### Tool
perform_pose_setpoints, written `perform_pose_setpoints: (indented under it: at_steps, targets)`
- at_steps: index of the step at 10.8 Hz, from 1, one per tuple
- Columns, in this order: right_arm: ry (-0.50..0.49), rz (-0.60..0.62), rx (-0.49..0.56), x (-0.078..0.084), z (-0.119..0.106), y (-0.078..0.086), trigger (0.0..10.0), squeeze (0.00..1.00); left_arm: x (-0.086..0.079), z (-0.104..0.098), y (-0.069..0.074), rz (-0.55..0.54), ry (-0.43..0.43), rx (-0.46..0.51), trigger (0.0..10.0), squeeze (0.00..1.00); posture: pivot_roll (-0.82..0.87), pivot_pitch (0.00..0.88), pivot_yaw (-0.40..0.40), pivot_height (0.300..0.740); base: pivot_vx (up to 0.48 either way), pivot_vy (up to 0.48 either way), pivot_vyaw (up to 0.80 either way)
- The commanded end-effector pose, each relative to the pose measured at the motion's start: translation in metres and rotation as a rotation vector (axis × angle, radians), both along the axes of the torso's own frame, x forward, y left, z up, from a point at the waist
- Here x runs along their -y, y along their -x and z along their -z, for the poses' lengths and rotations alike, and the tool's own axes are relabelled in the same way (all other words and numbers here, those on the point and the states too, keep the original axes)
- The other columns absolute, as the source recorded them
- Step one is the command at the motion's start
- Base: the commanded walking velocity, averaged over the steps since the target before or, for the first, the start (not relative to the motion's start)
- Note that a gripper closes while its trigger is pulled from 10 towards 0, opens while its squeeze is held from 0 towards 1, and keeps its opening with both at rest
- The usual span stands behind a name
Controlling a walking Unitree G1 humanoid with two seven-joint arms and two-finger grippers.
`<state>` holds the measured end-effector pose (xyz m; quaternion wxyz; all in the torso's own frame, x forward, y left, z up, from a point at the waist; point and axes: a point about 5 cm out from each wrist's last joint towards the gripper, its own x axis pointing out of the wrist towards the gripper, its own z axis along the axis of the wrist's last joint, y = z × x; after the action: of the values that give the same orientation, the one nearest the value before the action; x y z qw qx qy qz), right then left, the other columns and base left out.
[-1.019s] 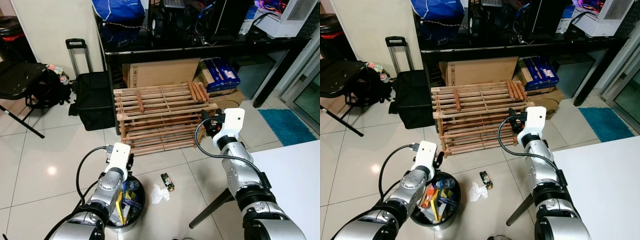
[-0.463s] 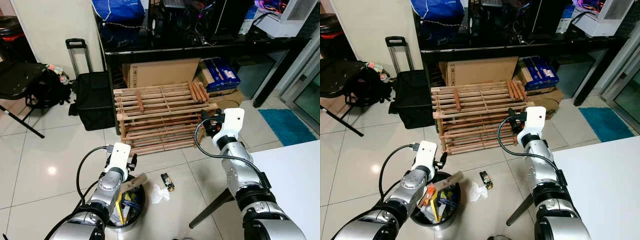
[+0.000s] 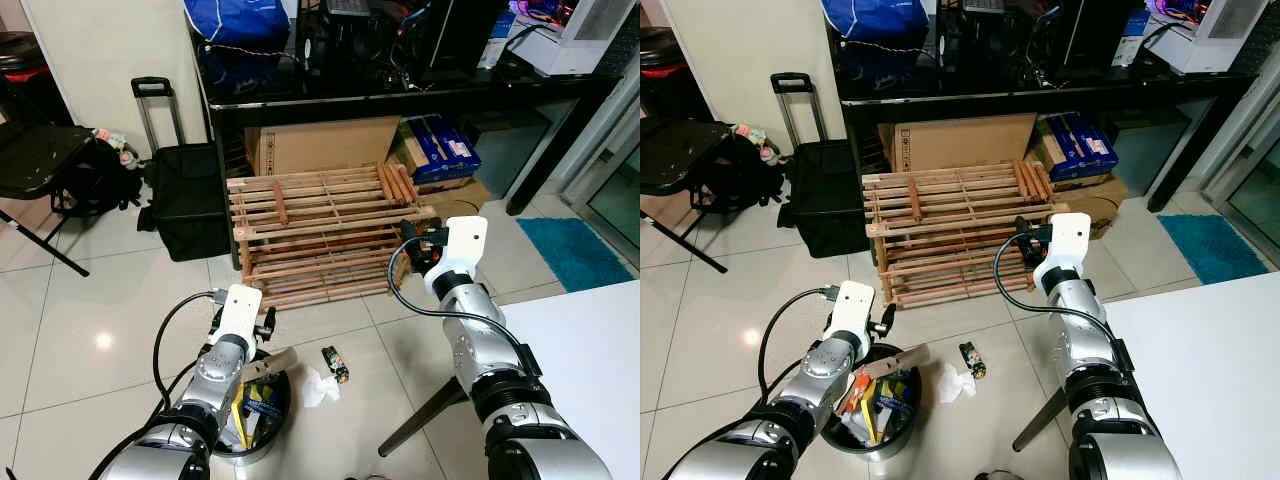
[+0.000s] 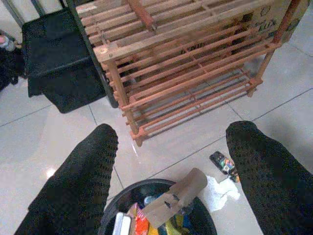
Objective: Picking trash to rubbish bin
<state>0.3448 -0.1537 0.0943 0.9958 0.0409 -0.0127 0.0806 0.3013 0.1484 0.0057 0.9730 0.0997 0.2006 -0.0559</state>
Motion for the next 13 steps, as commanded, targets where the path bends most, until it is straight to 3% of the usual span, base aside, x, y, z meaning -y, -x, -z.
perform_pose_setpoints:
  at_steps: [1,3,5,7,9,13]
  targets:
    - [-0.001,0.003,-0.014,0.001,0.002,0.000,10.0,0.00,0.004,-0.005,-0.003,0.015,0.009,0.038,10.0,0.00,0.01,0.021,-0.068,0.740,0.000,0.000,0.00]
    - [-0.003,0.004,-0.010,0.001,0.001,0.000,10.0,0.00,-0.003,-0.015,-0.008,-0.032,0.030,0.115,10.0,0.00,0.01,0.025,-0.066,0.740,0.000,0.000,0.00]
    - [-0.011,0.007,0.015,0.001,-0.003,0.000,10.0,0.00,-0.015,-0.036,-0.016,-0.101,0.028,0.269,10.0,0.00,0.01,0.025,-0.065,0.740,0.000,0.000,0.00]
    - [-0.021,-0.003,0.056,0.000,-0.010,-0.001,10.0,0.00,-0.023,-0.062,-0.022,-0.156,0.011,0.436,10.0,0.00,0.02,0.021,-0.066,0.740,0.000,0.000,0.00]
    - [-0.026,-0.008,0.076,-0.001,-0.015,-0.001,10.0,0.00,-0.020,-0.095,-0.021,-0.141,-0.011,0.663,10.0,0.00,0.02,0.018,-0.068,0.740,0.000,0.000,0.00]
    - [-0.037,-0.017,0.073,-0.005,-0.012,0.002,10.0,0.00,-0.011,-0.093,-0.018,-0.130,-0.015,0.591,10.0,0.00,0.02,0.008,-0.064,0.740,0.000,0.000,0.00]
